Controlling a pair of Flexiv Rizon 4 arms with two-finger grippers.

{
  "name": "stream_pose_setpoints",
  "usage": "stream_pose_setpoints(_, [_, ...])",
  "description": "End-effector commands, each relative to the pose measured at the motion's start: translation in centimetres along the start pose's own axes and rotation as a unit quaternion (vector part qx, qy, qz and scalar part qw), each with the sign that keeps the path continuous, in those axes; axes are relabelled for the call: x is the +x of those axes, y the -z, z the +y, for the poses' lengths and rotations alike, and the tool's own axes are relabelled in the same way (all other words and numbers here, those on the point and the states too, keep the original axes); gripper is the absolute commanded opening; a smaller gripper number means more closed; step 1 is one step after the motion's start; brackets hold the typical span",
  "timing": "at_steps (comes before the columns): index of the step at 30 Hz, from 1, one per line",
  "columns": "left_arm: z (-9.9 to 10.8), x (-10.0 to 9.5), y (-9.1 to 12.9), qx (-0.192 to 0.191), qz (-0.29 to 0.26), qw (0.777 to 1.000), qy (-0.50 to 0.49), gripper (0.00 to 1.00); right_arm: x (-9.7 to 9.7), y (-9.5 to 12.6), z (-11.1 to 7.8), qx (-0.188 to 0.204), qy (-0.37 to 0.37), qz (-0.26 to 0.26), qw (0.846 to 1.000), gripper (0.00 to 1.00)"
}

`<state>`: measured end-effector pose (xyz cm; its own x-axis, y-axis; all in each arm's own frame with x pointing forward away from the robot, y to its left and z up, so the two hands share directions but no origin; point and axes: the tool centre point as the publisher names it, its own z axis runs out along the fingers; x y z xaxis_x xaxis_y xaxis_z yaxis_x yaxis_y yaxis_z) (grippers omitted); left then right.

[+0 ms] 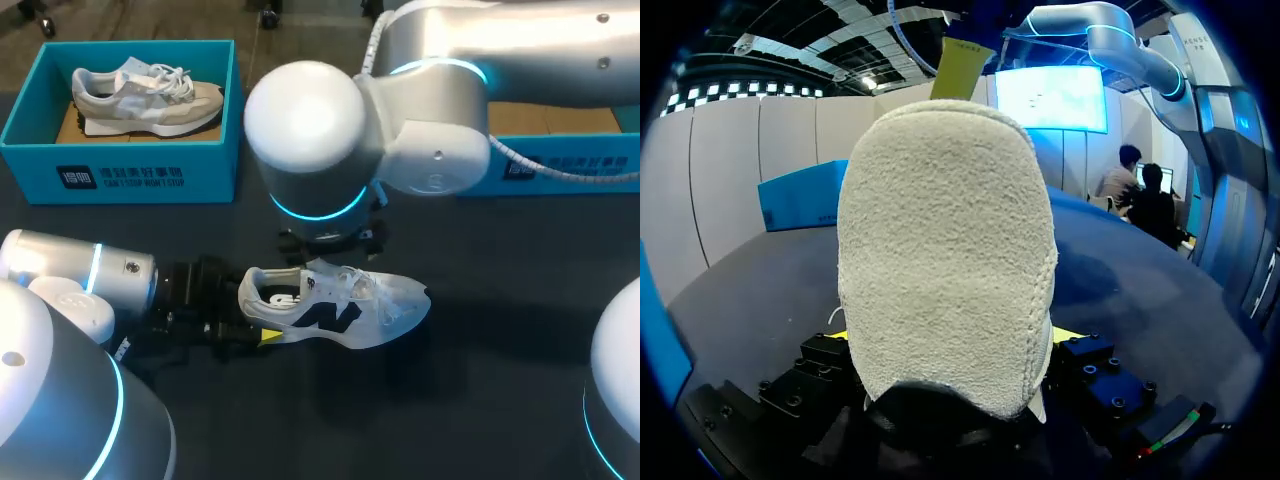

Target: Take the shoe out of the shoebox, open the shoe tongue, remove and reinsert the insole, then place the shoe into the shoebox

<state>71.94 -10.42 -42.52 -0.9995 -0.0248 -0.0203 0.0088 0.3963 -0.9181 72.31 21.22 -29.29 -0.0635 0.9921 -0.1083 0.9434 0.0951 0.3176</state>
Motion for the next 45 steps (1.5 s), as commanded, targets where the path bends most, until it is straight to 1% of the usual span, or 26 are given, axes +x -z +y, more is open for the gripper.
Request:
stream_pose_setpoints(1, [0.0, 0.2, -0.1, -0.001, -0.002, 1.000, 0.000, 0.00, 2.6, -1.1, -0.8, 0.002, -0.026, -0.030, 0.999, 1.00])
stream_pose_setpoints(3, [0.0, 0.2, -0.1, -0.001, -0.002, 1.000, 0.000, 0.00, 2.9, -1.1, -1.0, 0.005, -0.026, -0.030, 0.999, 1.00])
stream_pose_setpoints(6, [0.0, 0.2, -0.1, -0.001, -0.002, 1.000, 0.000, 0.00, 3.5, -1.3, -1.3, 0.024, -0.026, -0.019, 0.999, 1.00])
stream_pose_setpoints(10, [0.0, 0.2, -0.1, -0.001, -0.002, 1.000, 0.000, 0.00, 4.0, -1.3, -1.8, 0.035, -0.035, -0.029, 0.998, 1.00])
stream_pose_setpoints(13, [0.0, 0.2, -0.1, -0.001, -0.002, 1.000, 0.000, 0.00, 4.5, -1.9, -2.1, 0.047, -0.039, -0.036, 0.997, 1.00])
stream_pose_setpoints(16, [0.0, 0.2, -0.1, -0.001, -0.002, 1.000, 0.000, 0.00, 4.9, -2.6, -2.4, 0.050, -0.045, -0.035, 0.997, 1.00])
stream_pose_setpoints(17, [0.0, 0.2, -0.1, -0.001, -0.002, 1.000, 0.000, 0.00, 4.9, -2.9, -2.4, 0.058, -0.045, -0.041, 0.996, 1.00])
stream_pose_setpoints(20, [0.0, 0.2, -0.1, -0.001, -0.002, 1.000, 0.000, 0.00, 5.0, -3.5, -2.5, 0.057, -0.050, -0.042, 0.996, 1.00])
stream_pose_setpoints(24, [0.0, 0.2, -0.1, -0.001, -0.002, 1.000, 0.000, 0.00, 5.0, -4.4, -2.7, 0.060, -0.056, -0.048, 0.995, 1.00])
stream_pose_setpoints(29, [0.0, 0.2, -0.1, -0.001, -0.002, 1.000, 0.000, 0.00, 4.7, -5.1, -3.2, 0.073, -0.066, -0.077, 0.992, 1.00])
stream_pose_setpoints(31, [0.0, 0.2, -0.1, -0.001, -0.002, 1.000, 0.000, 0.00, 4.5, -5.1, -3.3, 0.076, -0.068, -0.091, 0.991, 1.00])
stream_pose_setpoints(39, [0.0, 0.2, -0.1, -0.001, -0.002, 1.000, 0.000, 0.00, 3.8, -5.3, -3.1, 0.087, -0.070, -0.120, 0.987, 1.00])
stream_pose_setpoints(45, [0.0, 0.2, -0.1, -0.001, -0.002, 1.000, 0.000, 0.00, 2.6, -4.6, -3.1, 0.096, -0.074, -0.144, 0.982, 1.00])
